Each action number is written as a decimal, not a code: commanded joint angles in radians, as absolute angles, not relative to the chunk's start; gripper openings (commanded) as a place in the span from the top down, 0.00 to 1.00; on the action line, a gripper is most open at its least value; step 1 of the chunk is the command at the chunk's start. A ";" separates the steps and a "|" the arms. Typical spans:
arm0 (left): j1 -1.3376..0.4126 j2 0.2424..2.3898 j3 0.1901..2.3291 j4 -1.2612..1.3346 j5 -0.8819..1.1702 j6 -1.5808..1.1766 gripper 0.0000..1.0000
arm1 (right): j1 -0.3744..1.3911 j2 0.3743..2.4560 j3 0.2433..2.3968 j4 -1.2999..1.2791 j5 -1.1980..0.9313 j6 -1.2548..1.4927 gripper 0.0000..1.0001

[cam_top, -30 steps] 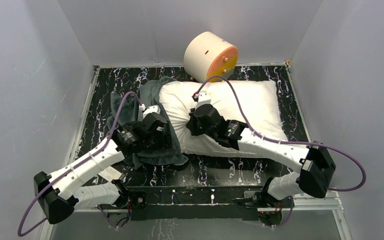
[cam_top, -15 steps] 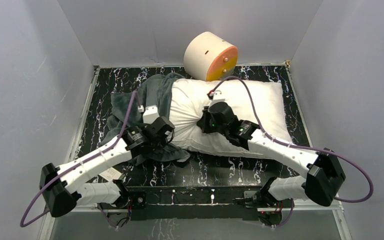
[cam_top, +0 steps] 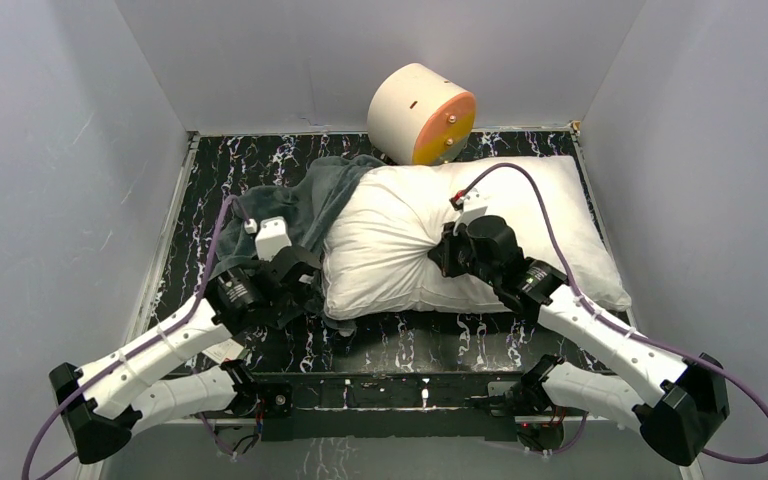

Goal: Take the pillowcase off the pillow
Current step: Remove the pillow from the pillowcase.

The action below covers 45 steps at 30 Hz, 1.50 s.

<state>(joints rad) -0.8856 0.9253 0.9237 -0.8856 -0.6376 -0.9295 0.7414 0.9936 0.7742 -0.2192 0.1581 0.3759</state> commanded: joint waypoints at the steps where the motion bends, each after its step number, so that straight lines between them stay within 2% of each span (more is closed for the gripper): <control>1: -0.881 0.981 0.942 -0.800 -0.588 -0.829 0.42 | 0.717 1.002 0.782 -0.280 0.106 0.280 1.00; 5: -0.878 1.022 1.022 -0.790 -0.589 -0.784 0.10 | 0.717 1.022 0.775 -0.296 -0.009 0.207 1.00; 7: -0.866 1.048 1.081 -0.777 -0.586 -0.726 0.02 | 0.717 1.025 0.762 -0.305 -0.088 0.171 1.00; 10: -0.788 1.096 1.169 -0.735 -0.515 -0.593 0.01 | 0.720 1.017 0.733 -0.314 -0.169 0.132 1.00; 12: -0.677 1.133 1.210 -0.698 -0.388 -0.518 0.02 | 0.729 1.001 0.711 -0.311 -0.211 0.116 1.00; 16: -0.426 1.236 1.251 -0.558 0.066 -0.426 0.02 | 0.745 0.961 0.676 -0.276 -0.292 0.106 0.98; 21: -0.381 1.448 1.333 -0.466 0.335 -0.393 0.02 | 0.753 0.944 0.692 -0.296 -0.361 0.082 0.91; 24: -0.377 1.537 1.333 -0.427 0.461 -0.434 0.14 | 0.754 0.930 0.733 -0.330 -0.353 0.084 0.83; 26: -0.377 1.532 1.277 -0.375 0.483 -0.461 0.34 | 0.754 0.918 0.770 -0.349 -0.341 0.092 0.77; 29: -0.377 1.470 1.184 -0.308 0.521 -0.464 0.53 | 0.753 0.902 0.848 -0.361 -0.249 0.134 0.69; 32: -0.378 1.411 1.110 -0.274 0.537 -0.467 0.65 | 0.753 0.907 0.928 -0.334 -0.200 0.155 0.57; 35: -0.378 1.357 1.042 -0.276 0.495 -0.461 0.69 | 0.753 0.949 1.024 -0.296 -0.163 0.185 0.36; 37: -0.379 1.326 0.999 -0.269 0.487 -0.465 0.69 | 0.754 1.005 1.106 -0.289 -0.129 0.203 0.27; 42: -0.379 1.259 0.919 -0.252 0.478 -0.465 0.69 | 0.753 1.212 1.277 -0.342 -0.009 0.228 0.20; 45: -0.379 1.231 0.899 -0.250 0.470 -0.465 0.68 | 0.755 1.353 1.326 -0.372 -0.005 0.211 0.18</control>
